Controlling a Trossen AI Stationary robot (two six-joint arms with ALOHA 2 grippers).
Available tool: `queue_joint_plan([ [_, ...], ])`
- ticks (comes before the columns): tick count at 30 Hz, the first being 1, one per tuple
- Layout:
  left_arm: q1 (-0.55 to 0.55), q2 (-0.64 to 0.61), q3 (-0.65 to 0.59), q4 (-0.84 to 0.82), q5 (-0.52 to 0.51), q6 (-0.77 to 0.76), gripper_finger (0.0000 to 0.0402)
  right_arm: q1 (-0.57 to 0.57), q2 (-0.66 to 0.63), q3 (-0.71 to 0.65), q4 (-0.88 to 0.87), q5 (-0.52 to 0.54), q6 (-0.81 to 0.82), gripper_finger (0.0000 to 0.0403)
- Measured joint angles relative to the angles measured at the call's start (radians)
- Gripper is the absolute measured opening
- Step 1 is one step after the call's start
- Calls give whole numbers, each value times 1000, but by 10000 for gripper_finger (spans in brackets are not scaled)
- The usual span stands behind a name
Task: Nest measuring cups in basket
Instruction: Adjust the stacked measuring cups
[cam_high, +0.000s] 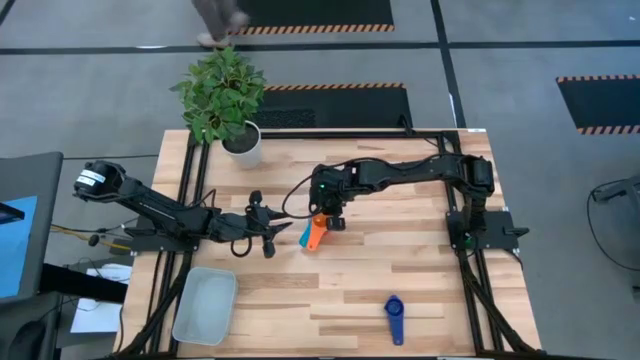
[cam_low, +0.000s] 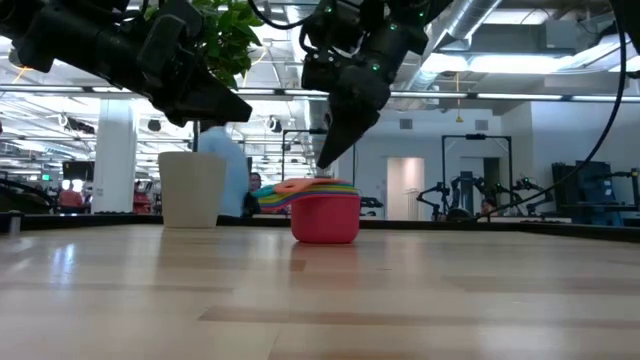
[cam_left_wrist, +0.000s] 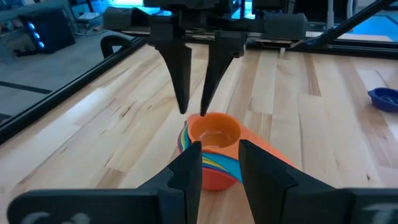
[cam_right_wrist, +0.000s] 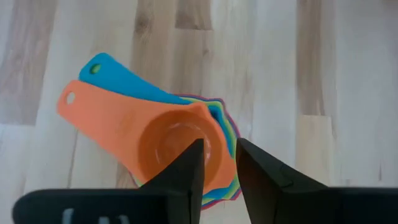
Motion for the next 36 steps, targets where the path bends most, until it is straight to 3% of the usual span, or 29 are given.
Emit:
queue_joint_plan([
  [7,0,0,0,-21,4,-35,95,25,-48,-4,-73,9,99,112],
  [14,0,29,-1,-167,4,-162,95,138,-160,-194,-13,26,208,93],
  [21,15,188,-1,-4,23,-173,95,213,-112,-258,188,64,262,72],
  [24,29,232,12,74,55,-144,95,215,-104,-263,198,64,270,70],
  [36,119,305,72,5,188,-119,95,185,-68,-254,254,62,257,69],
])
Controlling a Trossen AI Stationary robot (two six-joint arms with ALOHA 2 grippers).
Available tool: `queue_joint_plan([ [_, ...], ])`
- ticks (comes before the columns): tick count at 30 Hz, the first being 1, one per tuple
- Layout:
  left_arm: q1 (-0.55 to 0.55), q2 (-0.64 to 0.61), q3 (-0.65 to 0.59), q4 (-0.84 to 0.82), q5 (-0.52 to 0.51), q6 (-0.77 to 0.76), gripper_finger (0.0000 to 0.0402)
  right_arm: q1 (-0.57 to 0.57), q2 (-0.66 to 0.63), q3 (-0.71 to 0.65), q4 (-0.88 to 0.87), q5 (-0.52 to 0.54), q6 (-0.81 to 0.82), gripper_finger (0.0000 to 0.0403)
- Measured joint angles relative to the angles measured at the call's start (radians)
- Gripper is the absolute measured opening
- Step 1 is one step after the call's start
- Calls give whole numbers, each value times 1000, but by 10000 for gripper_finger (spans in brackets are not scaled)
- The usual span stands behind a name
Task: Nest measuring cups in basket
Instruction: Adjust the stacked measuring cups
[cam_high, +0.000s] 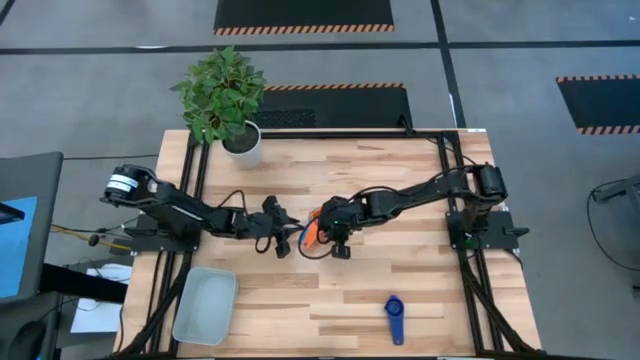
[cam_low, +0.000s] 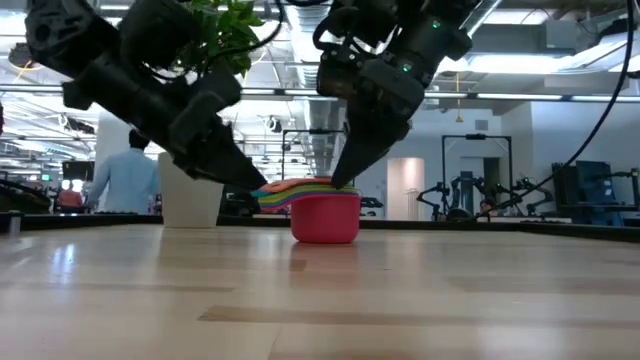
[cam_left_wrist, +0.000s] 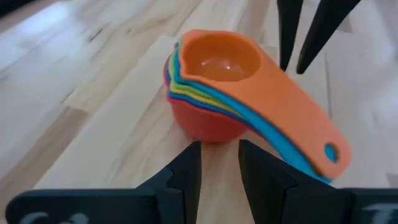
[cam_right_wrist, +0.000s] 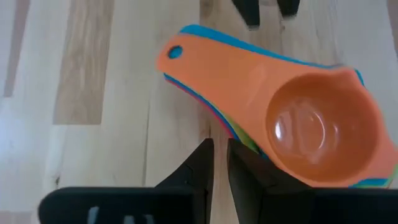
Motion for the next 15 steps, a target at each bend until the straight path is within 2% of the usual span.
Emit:
queue_joint_plan([
  [8,-3,40,39,-5,38,-1,95,-19,0,0,43,-2,-11,69],
  [15,-11,9,42,-8,42,2,95,15,-49,0,-44,0,5,69],
])
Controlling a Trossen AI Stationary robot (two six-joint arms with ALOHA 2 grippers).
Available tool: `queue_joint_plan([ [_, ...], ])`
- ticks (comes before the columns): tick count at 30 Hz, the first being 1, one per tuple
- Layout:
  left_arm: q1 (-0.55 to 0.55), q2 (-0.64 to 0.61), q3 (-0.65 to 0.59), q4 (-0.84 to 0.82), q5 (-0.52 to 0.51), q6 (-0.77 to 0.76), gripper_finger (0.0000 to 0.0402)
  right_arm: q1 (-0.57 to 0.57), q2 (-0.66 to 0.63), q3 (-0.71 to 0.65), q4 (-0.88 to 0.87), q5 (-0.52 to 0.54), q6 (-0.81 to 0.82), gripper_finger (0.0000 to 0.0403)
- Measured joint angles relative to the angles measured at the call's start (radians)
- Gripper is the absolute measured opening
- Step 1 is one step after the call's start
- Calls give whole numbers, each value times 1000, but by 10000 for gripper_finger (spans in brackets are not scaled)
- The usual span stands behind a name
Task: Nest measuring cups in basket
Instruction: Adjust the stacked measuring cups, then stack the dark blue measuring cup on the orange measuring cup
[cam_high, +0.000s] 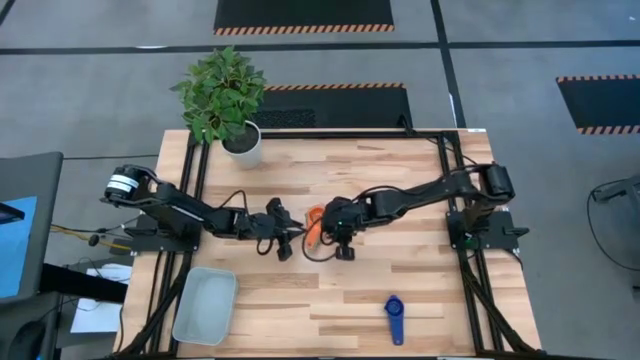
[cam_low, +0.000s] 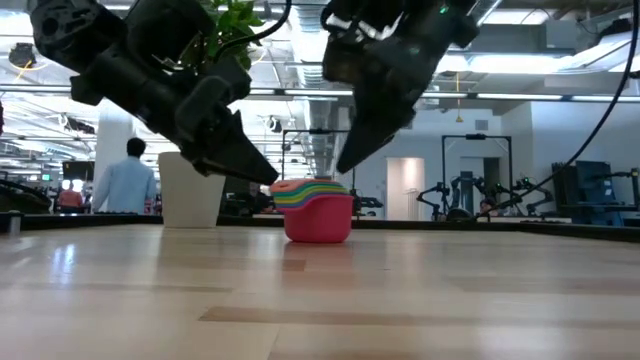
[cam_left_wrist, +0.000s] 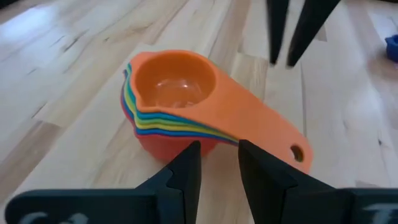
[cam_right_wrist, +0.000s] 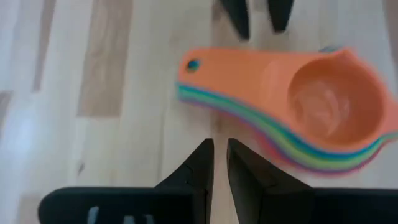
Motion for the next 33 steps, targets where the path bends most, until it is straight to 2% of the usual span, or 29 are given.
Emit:
queue_joint_plan([
  [5,-11,0,0,-5,7,-5,95,68,-64,0,-170,4,64,69],
  [8,-24,-10,-1,-7,7,-11,95,131,-94,-16,-261,44,142,72],
  [12,-35,-31,-1,-3,7,-13,95,220,-154,-103,-267,77,265,90],
  [16,-53,-64,-1,-5,-9,-5,95,287,-214,-197,-270,79,489,119],
  [20,-64,-112,-1,3,-91,54,95,364,-239,-256,-272,84,757,149],
  [25,-62,-166,-1,9,-305,63,95,479,-212,-293,-278,78,945,167],
  [27,-62,-170,-1,8,-359,37,95,515,-198,-296,-282,78,1002,168],
  [33,-62,-166,-1,-6,-370,28,95,591,-211,-295,-276,76,1127,161],
])
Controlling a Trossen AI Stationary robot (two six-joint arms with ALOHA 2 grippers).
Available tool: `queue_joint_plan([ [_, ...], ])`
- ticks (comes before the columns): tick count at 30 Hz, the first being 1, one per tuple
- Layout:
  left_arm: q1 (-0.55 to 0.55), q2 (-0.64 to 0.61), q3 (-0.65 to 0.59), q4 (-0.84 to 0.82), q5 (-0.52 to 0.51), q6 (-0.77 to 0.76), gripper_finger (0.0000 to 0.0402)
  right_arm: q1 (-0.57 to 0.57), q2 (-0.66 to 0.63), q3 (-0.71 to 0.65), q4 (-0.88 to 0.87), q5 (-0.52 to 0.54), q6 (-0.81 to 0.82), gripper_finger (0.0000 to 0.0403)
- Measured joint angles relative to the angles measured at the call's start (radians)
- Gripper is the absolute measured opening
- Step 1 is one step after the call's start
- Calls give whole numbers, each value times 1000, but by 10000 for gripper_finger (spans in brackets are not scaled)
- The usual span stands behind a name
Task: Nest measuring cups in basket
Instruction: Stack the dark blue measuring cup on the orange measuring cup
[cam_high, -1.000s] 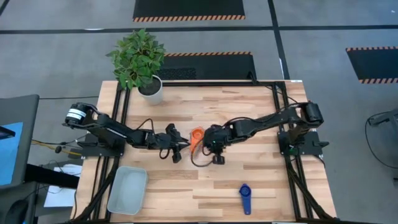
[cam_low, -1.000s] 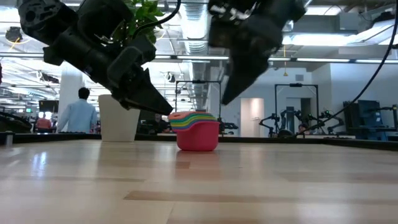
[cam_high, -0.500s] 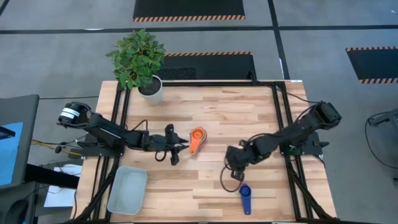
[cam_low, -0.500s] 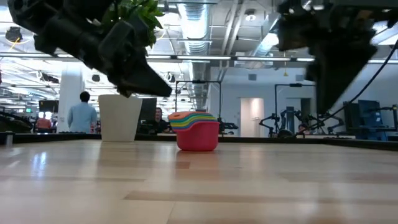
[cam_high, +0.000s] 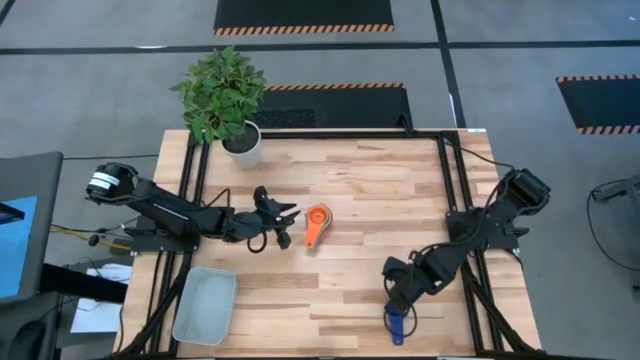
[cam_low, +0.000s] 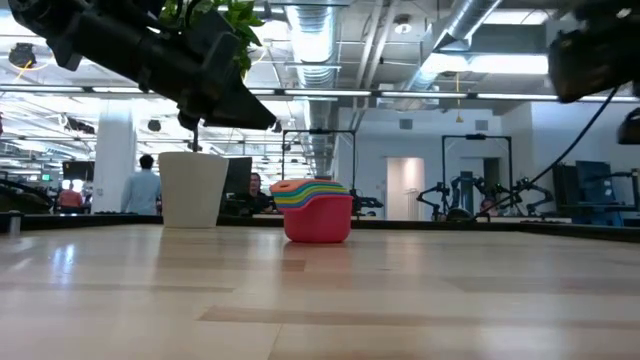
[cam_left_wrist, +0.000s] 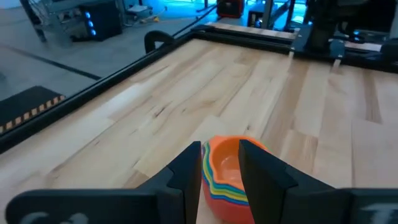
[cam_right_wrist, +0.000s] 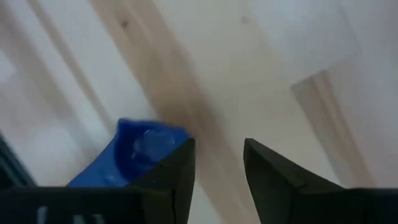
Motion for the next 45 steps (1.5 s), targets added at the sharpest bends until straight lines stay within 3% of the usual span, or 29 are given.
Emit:
queue_joint_plan([
  [8,0,0,0,-17,42,-28,95,92,33,0,80,-25,47,160],
  [15,-1,0,0,-16,43,-34,95,75,101,0,100,-25,45,161],
  [19,0,0,0,-15,42,-32,95,58,111,0,92,-25,10,132],
  [22,0,0,0,-15,41,-31,95,25,95,0,85,-25,-23,83],
  [25,0,0,0,-14,40,-30,95,-20,52,0,105,-24,-74,26],
  [27,-1,0,0,-14,38,-31,95,-56,25,0,122,-18,-120,13],
  [32,-2,0,0,-19,37,-58,95,-170,-39,0,150,32,-170,34],
  [36,-4,0,0,-21,37,-92,95,-292,-69,0,237,203,-200,29],
  [45,-13,0,0,-54,25,-103,95,-604,-31,0,567,200,-371,30],
])
